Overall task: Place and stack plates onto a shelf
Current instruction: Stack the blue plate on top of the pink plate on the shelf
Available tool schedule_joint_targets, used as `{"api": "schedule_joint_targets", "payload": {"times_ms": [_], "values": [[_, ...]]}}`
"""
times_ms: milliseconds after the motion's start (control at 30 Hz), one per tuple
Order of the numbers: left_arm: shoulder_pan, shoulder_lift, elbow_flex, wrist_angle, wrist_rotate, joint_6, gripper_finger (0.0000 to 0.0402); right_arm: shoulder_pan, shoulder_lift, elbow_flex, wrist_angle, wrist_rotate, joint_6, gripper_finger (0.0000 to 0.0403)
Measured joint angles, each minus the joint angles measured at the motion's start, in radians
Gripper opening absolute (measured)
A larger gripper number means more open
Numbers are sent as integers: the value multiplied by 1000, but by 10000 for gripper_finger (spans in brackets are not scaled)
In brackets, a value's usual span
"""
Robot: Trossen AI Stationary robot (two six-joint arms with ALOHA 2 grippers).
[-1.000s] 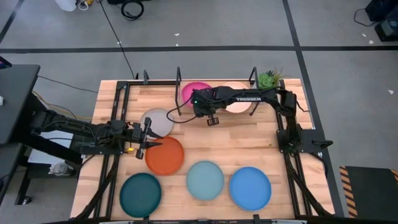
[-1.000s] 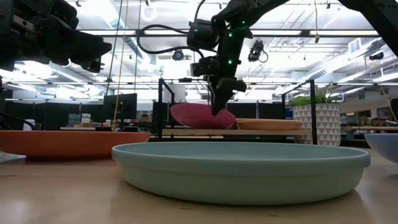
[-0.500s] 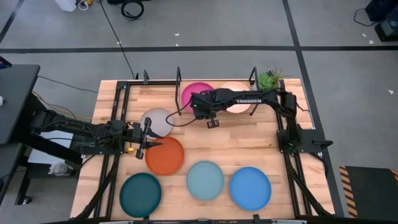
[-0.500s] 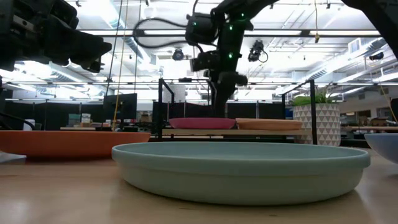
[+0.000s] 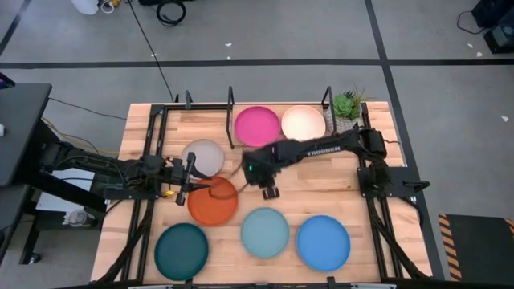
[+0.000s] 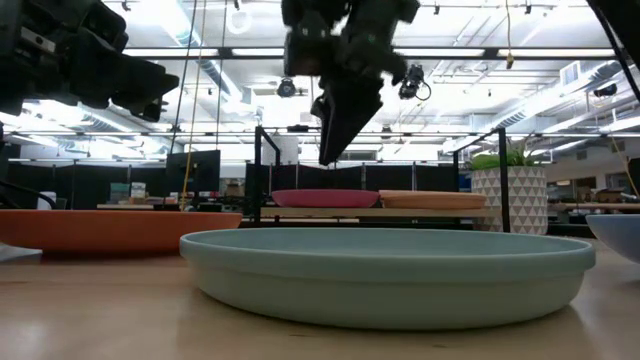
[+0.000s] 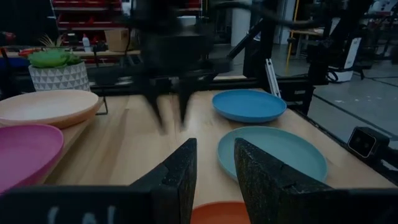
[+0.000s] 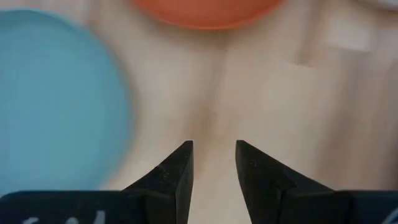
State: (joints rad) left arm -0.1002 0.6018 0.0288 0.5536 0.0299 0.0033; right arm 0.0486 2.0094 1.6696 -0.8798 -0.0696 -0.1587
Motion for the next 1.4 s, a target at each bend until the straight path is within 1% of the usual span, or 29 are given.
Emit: {"api": "schedule_joint_targets", "payload": {"times_ms": [133,367,567,700,800,933,1167,1267,1333,1400], "values": [[0,0,0,-11,0,0,115,90,0,-1,-68,12,145,126],[0,0,0,-13,0,-1,115,227,0,-2,-292,-3,351,127],[0,0,0,-13,1,-1,115,310,-1,-9,-430,26,453,148],[0,0,0,-14,1,-1,115,334,-2,-74,-447,-12,495,157],[0,0,0,-15,1,4,115,338,-1,-146,-414,-77,519,156],[0,0,0,-21,1,6,114,338,-1,-227,-382,-136,534,151],[0,0,0,-29,1,8,115,338,-1,-321,-296,-136,534,142],[0,0,0,-29,1,8,115,338,-1,-336,-291,-124,531,122],[0,0,0,-28,1,8,114,337,-1,-337,-291,-109,522,97],[0,0,0,-28,1,8,115,330,-1,-337,-290,-109,508,63]]}}
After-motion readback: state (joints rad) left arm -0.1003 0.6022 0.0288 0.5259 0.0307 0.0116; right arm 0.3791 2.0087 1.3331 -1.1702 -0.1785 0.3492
